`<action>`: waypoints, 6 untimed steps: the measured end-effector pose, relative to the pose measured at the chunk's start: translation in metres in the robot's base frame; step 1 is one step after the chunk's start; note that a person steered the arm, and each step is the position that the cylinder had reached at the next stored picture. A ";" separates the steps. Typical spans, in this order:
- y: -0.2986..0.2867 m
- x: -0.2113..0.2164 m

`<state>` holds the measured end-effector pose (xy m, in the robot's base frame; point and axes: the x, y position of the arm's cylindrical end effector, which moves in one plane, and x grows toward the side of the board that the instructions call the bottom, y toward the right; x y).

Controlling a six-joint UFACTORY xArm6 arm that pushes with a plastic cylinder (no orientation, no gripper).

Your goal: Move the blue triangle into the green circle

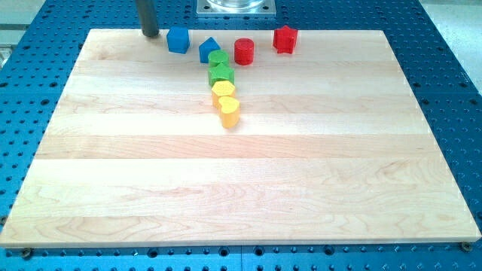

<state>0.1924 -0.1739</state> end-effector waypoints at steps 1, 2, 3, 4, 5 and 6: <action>0.007 -0.001; 0.063 0.000; 0.111 0.006; 0.119 0.006; 0.119 0.023; 0.114 0.032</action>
